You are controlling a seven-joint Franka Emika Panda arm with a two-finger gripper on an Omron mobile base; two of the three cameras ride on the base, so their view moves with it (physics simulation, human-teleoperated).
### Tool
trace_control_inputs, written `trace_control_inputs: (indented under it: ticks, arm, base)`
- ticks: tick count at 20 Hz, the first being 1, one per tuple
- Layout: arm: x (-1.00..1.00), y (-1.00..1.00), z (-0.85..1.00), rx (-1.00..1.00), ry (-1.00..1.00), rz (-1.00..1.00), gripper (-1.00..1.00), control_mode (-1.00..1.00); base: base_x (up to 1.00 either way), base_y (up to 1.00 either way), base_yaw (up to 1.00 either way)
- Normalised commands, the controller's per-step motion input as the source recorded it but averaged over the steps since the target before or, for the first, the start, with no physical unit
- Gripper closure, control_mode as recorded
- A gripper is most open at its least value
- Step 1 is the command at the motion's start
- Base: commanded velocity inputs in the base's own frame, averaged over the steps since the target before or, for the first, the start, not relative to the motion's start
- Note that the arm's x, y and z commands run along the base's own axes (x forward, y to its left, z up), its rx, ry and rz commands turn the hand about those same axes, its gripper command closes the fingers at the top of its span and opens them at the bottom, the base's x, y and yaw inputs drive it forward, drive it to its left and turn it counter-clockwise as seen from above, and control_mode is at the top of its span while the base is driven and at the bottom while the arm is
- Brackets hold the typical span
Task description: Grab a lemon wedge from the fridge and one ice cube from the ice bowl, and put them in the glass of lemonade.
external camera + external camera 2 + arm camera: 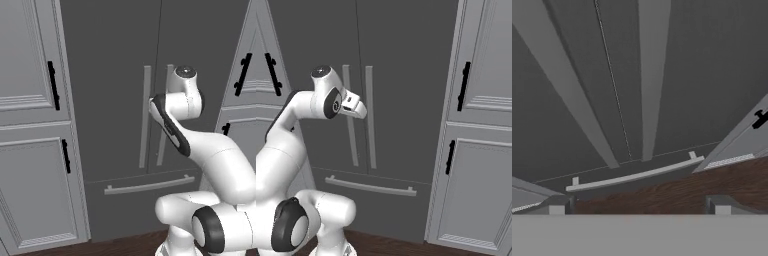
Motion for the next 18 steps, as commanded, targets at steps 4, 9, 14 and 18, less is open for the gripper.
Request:
trace_control_inputs:
  ticks: [4, 9, 14, 18]
  arm:
    - [0.00, 0.00, 0.00, 0.00, 0.00, 0.00, -1.00, 1.00]
    - [0.00, 0.00, 0.00, 0.00, 0.00, 0.00, -1.00, 1.00]
    - [0.00, 0.00, 0.00, 0.00, 0.00, 0.00, -1.00, 1.00]
    - [0.00, 0.00, 0.00, 0.00, 0.00, 0.00, -1.00, 1.00]
  base:
    - [-0.12, -0.38, 0.02]
    - [-0.41, -0.13, 0.01]
    - [-0.36, 0.00, 0.00]
    - [-0.45, 0.00, 0.00]
